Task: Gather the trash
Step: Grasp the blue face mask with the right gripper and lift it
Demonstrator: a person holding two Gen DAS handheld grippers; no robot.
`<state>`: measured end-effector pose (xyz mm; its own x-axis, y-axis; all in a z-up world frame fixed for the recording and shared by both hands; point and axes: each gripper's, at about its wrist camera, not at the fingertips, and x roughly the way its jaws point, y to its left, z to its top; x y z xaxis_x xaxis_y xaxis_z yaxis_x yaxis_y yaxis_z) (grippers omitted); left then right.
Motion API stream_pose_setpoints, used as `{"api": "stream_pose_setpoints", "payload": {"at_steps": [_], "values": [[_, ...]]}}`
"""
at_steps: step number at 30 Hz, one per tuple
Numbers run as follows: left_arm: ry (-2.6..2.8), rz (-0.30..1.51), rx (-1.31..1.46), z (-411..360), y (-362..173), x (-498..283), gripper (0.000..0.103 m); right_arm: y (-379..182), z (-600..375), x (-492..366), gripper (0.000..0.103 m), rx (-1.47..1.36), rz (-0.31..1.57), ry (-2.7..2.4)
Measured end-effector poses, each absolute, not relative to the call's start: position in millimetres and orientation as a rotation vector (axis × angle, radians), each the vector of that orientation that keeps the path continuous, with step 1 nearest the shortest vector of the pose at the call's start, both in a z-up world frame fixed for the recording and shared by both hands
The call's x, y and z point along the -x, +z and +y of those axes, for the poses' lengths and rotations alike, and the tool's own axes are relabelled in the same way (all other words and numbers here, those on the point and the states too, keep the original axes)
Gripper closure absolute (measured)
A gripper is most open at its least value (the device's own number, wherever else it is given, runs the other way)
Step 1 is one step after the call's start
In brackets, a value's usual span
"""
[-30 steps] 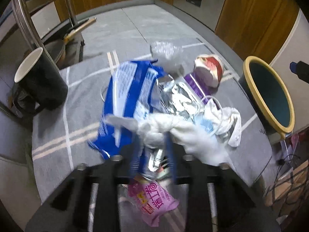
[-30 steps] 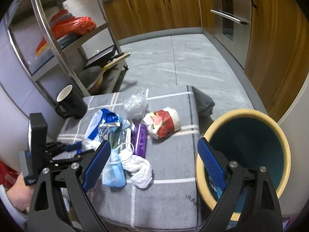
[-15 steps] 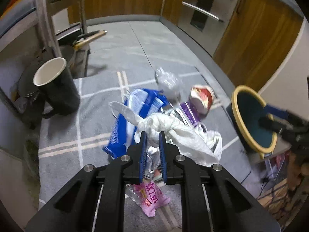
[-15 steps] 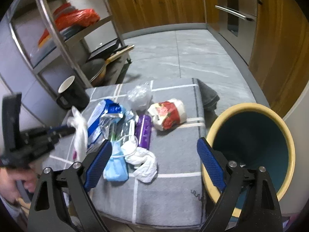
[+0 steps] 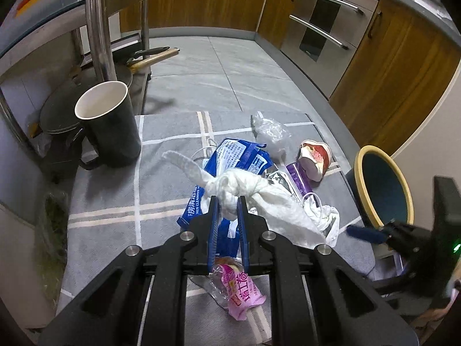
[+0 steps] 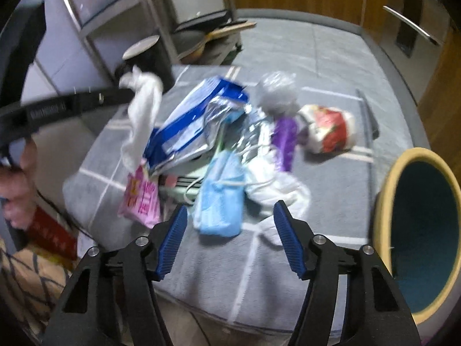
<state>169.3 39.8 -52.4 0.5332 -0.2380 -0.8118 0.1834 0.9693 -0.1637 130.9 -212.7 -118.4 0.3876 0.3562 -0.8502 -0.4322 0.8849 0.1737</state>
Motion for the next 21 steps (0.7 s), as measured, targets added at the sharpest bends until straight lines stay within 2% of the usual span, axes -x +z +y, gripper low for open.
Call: {"api": "stream_pose_setpoints", "payload": {"at_steps": [7,12,14,21], "values": [[-0.245,0.976,0.086,50,-52,-166,0.091,-144,-195,-134,0.05,0.127,1.118,0.51],[-0.242,0.977,0.103,55,-51,-166,0.091,-153,-188,-131,0.078,0.158,1.135,0.534],[-0.24,0.974,0.109,55,-50,-166,0.091,-149,-187,-129,0.084,0.169,1.117,0.551],[-0.237,0.961,0.115,55,-45,-166,0.091,-115,-194,-126,0.086,0.119,1.026,0.588]]}}
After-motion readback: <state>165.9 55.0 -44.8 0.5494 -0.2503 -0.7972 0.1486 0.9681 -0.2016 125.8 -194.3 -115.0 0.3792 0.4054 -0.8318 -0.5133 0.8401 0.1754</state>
